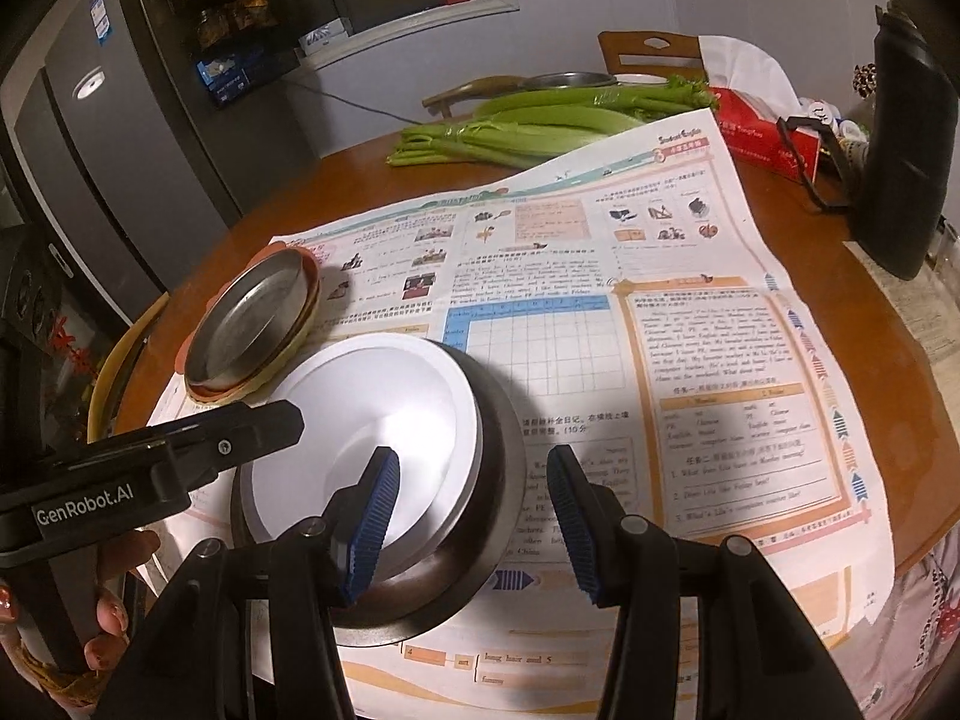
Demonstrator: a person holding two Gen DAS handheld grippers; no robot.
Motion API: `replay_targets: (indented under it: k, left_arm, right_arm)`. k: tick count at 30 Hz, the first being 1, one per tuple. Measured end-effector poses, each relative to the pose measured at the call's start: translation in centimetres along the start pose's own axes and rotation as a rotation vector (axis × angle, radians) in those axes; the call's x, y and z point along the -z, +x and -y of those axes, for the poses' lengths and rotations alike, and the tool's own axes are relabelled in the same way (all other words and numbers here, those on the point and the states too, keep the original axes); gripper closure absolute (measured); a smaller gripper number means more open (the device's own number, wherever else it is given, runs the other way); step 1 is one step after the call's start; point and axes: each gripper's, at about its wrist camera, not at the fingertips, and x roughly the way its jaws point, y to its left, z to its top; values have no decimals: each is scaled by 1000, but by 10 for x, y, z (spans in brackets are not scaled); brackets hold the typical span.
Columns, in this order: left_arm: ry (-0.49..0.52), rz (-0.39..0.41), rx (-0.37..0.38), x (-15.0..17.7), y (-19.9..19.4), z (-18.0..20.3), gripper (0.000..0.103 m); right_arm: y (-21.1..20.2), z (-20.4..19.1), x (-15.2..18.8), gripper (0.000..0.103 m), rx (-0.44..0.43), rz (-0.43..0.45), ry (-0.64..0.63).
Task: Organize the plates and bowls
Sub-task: 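Grasp the rim of the nested bowl stack with the left tool and lift, then carry the nested bowls with the left tool toward the plate stack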
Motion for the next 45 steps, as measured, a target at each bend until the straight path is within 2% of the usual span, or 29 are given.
replay_targets:
  k: [25, 36, 45]
  left_arm:
    - [3, -76, 5, 7, 27, -1, 47]
    - [8, -89, 16, 11, 33, 1, 47]
    - [-3, -82, 25, 11, 34, 1, 47]
  right_arm:
    - [12, -10, 7, 49, 15, -23, -56]
    - [23, -14, 14, 48, -8, -67, -74]
    - [24, -15, 16, 47, -16, -64, -89]
